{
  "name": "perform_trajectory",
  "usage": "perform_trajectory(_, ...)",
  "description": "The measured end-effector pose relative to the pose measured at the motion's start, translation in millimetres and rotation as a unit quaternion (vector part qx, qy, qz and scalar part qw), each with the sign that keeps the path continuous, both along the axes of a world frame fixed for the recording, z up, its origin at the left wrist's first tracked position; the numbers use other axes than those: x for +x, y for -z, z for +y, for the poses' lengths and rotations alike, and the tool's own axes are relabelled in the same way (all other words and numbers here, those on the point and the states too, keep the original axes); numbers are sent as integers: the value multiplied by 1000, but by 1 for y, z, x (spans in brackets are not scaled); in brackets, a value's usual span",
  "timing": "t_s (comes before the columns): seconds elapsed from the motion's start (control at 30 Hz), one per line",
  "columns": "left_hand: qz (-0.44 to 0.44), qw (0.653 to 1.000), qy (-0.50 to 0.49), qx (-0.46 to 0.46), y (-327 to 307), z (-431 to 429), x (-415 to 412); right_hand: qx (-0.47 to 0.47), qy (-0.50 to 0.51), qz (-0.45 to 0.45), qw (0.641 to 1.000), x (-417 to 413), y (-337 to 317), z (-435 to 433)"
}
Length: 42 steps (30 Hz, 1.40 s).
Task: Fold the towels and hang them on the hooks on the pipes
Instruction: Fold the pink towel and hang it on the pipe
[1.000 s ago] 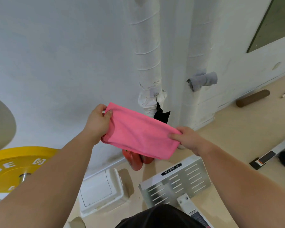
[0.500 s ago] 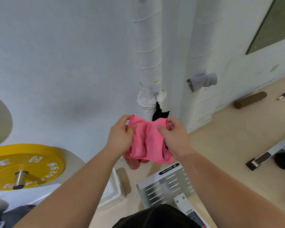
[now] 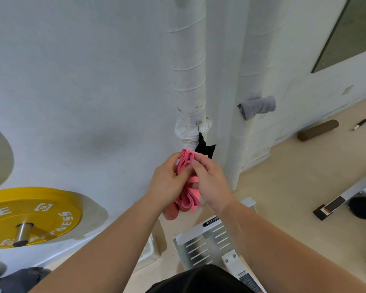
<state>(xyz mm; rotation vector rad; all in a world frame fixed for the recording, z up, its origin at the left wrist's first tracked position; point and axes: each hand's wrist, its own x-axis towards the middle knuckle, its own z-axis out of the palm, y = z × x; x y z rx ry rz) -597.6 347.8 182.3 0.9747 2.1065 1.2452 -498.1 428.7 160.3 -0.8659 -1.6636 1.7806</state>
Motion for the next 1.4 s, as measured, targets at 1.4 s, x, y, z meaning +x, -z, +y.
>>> perform_trajectory(1.4, -165, 983, -76, 30, -16, -2, -41, -140, -96, 66, 983, 43, -33, 64)
